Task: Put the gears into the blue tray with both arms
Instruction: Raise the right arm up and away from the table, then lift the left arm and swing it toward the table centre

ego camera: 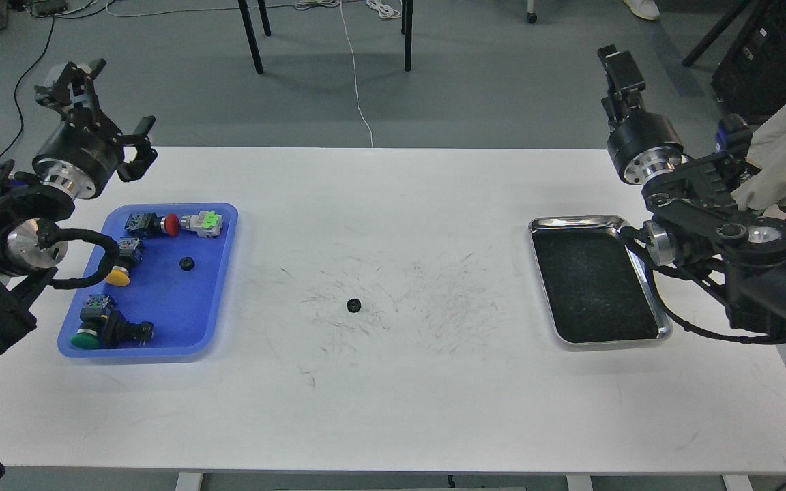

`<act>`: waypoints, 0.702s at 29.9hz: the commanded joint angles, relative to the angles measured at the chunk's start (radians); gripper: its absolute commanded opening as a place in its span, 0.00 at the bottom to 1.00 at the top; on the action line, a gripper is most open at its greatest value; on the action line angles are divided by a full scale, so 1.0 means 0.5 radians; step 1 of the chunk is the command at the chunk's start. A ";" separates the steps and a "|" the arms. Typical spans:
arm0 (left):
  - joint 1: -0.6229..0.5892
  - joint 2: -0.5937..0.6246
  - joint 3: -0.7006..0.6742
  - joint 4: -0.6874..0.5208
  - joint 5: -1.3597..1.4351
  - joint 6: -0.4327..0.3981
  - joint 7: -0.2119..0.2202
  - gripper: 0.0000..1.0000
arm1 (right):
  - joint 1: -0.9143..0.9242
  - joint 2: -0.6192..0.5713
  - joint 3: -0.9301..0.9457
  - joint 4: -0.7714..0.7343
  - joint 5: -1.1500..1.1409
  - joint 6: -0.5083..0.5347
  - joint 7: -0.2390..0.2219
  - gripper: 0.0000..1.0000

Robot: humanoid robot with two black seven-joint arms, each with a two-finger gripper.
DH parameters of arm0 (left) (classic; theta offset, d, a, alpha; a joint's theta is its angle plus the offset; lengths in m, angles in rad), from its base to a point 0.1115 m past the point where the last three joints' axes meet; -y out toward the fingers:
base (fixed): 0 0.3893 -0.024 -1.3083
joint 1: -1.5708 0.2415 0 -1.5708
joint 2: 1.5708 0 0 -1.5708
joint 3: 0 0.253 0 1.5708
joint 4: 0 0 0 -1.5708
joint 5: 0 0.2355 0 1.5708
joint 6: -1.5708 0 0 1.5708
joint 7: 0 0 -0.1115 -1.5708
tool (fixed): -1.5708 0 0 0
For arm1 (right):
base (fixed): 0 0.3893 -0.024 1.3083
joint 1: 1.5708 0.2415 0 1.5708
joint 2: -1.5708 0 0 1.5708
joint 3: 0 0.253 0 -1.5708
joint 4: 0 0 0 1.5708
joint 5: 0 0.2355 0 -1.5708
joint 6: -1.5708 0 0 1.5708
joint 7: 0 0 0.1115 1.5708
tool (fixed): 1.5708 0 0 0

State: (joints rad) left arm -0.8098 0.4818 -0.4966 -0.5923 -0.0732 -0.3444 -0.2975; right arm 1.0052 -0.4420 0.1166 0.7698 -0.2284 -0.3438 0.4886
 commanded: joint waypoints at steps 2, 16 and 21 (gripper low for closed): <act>0.006 -0.019 0.036 -0.009 0.014 0.041 0.193 0.99 | -0.031 -0.134 0.055 0.007 0.030 0.144 0.000 0.95; 0.003 0.006 0.033 -0.192 0.014 0.753 0.343 0.98 | -0.191 -0.276 0.147 0.031 0.132 0.329 0.000 0.95; 0.064 0.177 -0.114 -0.505 -0.010 0.762 0.313 0.98 | -0.197 -0.276 0.190 0.031 0.132 0.289 0.000 0.95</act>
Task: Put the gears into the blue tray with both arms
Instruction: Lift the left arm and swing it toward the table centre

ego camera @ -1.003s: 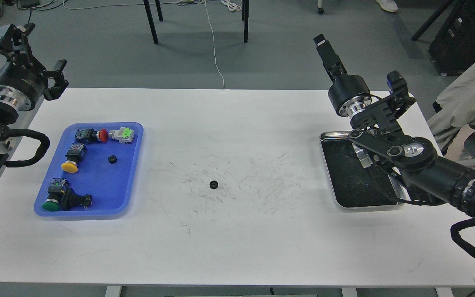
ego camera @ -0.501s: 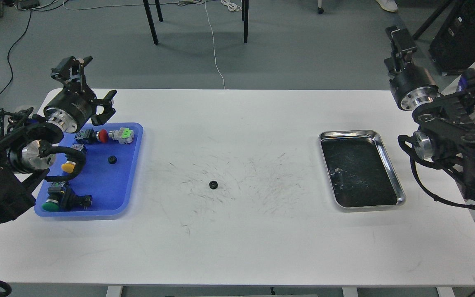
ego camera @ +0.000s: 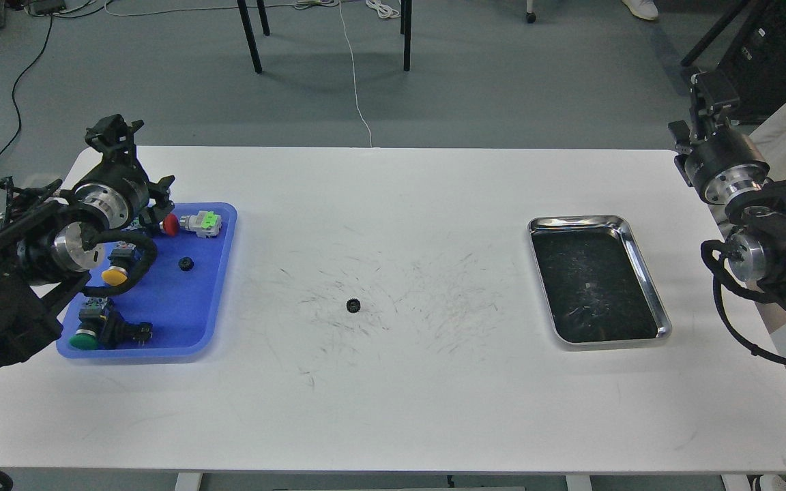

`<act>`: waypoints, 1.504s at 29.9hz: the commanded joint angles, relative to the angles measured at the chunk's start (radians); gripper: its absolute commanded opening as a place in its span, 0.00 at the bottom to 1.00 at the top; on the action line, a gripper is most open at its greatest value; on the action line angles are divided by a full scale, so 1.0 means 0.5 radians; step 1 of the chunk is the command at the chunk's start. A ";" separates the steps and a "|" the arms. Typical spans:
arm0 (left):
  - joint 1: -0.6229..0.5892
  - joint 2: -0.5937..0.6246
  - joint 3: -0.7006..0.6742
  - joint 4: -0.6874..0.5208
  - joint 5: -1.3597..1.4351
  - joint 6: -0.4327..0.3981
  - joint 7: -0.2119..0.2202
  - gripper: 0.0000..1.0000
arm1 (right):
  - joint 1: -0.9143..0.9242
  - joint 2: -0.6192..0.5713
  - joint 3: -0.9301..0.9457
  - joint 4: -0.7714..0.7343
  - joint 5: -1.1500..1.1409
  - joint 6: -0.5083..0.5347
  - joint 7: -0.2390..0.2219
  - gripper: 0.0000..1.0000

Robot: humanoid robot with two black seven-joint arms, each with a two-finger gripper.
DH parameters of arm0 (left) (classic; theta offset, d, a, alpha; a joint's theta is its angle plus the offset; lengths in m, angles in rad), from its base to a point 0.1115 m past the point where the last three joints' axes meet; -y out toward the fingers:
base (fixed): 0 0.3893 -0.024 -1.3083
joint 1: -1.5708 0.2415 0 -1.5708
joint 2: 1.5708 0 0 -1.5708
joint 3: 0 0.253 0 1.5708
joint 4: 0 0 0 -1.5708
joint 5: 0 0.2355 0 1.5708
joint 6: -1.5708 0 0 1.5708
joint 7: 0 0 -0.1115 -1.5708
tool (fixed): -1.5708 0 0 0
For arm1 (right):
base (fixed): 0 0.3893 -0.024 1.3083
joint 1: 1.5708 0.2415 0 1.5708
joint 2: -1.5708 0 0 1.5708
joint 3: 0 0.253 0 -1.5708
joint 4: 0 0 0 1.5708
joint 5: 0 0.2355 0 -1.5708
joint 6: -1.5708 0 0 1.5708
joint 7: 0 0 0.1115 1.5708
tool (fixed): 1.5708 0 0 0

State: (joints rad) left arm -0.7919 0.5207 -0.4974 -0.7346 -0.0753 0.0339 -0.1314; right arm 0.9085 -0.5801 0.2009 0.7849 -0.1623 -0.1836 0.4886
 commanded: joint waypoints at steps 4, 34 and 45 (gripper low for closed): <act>0.074 0.112 -0.183 -0.258 0.013 0.015 -0.075 0.98 | -0.016 0.004 0.028 0.013 0.002 -0.114 0.000 0.95; -1.079 0.223 1.538 -0.252 0.375 -0.177 -0.172 0.99 | -0.123 -0.003 0.105 0.194 -0.001 -0.234 0.000 0.95; -0.984 0.167 1.559 0.012 0.417 0.067 -0.483 0.93 | -0.176 0.019 0.098 0.191 -0.001 -0.234 0.000 0.95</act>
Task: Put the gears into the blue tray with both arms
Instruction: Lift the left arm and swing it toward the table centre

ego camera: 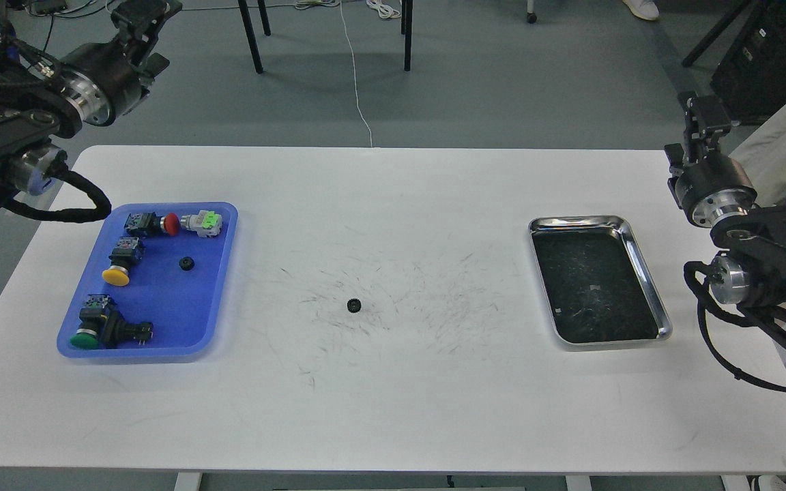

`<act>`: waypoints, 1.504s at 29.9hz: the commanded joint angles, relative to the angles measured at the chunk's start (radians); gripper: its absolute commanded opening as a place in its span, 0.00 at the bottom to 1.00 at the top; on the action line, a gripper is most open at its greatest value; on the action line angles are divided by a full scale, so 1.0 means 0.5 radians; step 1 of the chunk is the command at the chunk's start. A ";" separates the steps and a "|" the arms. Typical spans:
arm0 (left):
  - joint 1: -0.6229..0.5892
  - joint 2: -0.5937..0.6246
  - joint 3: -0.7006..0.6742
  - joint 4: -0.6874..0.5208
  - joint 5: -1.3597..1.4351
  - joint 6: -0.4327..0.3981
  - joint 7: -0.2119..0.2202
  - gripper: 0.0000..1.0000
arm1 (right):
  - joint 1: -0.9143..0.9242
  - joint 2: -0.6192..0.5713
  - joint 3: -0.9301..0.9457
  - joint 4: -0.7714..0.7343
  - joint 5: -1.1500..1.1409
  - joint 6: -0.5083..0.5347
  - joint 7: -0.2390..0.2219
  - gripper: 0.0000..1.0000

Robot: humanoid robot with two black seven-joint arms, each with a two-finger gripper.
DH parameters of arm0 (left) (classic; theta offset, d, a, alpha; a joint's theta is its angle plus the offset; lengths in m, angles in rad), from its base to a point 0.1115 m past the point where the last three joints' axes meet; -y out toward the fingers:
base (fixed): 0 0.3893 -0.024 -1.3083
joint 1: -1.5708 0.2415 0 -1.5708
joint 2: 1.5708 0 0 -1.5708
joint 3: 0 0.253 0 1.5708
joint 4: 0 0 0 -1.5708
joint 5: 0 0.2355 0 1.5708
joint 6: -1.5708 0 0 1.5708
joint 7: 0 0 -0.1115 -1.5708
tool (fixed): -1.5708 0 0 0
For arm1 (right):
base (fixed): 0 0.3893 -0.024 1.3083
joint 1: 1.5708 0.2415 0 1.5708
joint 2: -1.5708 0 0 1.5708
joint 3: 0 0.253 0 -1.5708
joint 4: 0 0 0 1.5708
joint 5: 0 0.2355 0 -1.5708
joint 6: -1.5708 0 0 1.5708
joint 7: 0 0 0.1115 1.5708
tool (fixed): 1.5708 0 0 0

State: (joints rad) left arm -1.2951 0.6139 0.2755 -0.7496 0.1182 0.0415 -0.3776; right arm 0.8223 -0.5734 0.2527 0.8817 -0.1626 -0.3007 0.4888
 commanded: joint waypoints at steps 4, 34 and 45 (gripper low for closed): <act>0.065 -0.022 -0.035 0.158 0.037 -0.177 -0.018 0.97 | -0.003 0.009 -0.005 -0.002 0.000 0.000 0.000 0.95; 0.102 -0.179 0.057 -0.056 0.534 0.137 -0.222 0.98 | -0.019 0.051 -0.005 -0.018 -0.006 -0.009 0.000 0.94; -0.202 -0.236 0.642 -0.207 0.760 0.269 -0.222 0.98 | -0.025 0.054 -0.008 -0.015 -0.006 -0.009 0.000 0.94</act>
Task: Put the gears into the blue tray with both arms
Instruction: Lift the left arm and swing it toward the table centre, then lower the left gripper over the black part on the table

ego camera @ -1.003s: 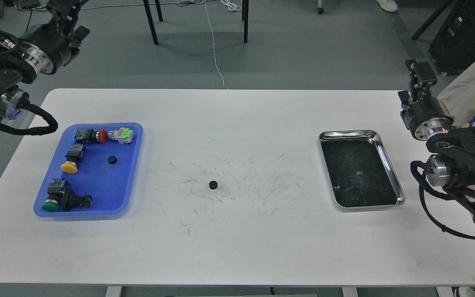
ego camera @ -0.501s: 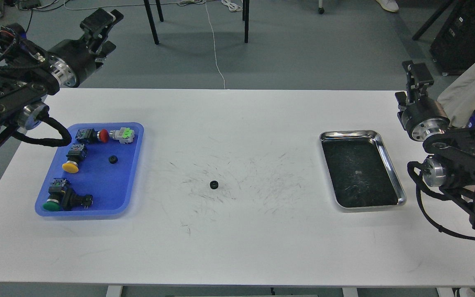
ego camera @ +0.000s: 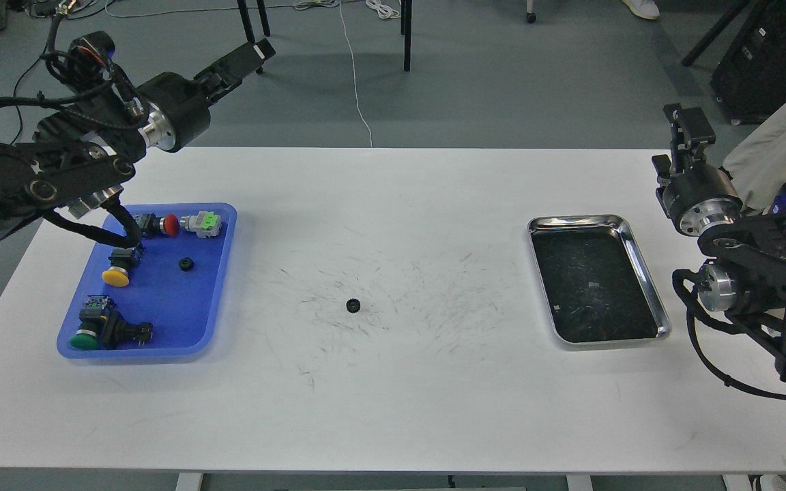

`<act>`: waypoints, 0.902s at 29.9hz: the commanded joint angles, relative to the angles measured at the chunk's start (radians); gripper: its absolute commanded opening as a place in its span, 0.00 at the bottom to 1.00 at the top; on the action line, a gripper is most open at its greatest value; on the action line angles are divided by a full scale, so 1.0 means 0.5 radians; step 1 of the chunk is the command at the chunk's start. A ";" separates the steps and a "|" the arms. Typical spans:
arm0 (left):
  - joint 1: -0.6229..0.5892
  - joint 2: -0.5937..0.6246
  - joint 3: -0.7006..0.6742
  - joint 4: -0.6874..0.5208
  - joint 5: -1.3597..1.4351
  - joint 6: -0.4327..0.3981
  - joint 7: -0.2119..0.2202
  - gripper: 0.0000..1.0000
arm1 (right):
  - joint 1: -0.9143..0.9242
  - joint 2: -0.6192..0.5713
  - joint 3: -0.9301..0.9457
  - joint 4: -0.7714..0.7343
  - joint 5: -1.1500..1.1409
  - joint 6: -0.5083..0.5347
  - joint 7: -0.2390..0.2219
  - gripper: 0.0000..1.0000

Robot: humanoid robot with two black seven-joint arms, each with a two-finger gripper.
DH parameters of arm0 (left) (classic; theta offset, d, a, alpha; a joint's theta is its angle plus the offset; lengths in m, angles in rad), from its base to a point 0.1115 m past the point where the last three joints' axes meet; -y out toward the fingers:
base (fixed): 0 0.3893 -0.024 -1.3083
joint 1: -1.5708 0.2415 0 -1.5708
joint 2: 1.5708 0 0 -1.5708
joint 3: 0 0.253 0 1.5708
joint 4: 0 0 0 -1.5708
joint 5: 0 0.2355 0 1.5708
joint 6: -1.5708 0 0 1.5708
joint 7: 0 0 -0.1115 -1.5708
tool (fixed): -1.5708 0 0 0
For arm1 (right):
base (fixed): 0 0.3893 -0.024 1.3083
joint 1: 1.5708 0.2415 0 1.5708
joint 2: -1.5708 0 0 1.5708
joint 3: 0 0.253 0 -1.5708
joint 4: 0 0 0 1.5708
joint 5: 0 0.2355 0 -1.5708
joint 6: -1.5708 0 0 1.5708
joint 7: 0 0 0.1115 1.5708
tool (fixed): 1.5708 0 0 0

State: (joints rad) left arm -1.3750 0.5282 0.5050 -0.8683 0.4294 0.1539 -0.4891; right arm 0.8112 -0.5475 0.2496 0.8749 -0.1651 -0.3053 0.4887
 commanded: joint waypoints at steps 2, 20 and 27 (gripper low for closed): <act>-0.078 -0.108 0.220 -0.027 0.230 0.112 0.001 0.98 | -0.003 0.015 0.001 0.002 -0.001 -0.003 0.000 0.94; -0.413 -0.265 0.922 -0.399 1.297 0.471 0.001 0.97 | -0.009 0.037 -0.005 -0.004 -0.001 0.000 0.000 0.95; -0.502 -0.443 1.122 -0.475 1.408 0.585 0.001 0.97 | -0.009 0.037 -0.008 -0.001 -0.004 0.003 0.000 0.95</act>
State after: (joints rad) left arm -1.6051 0.3405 1.0316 -1.1013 1.1190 0.4347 -0.4890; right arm 0.8064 -0.5292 0.2456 0.8735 -0.1668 -0.3038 0.4887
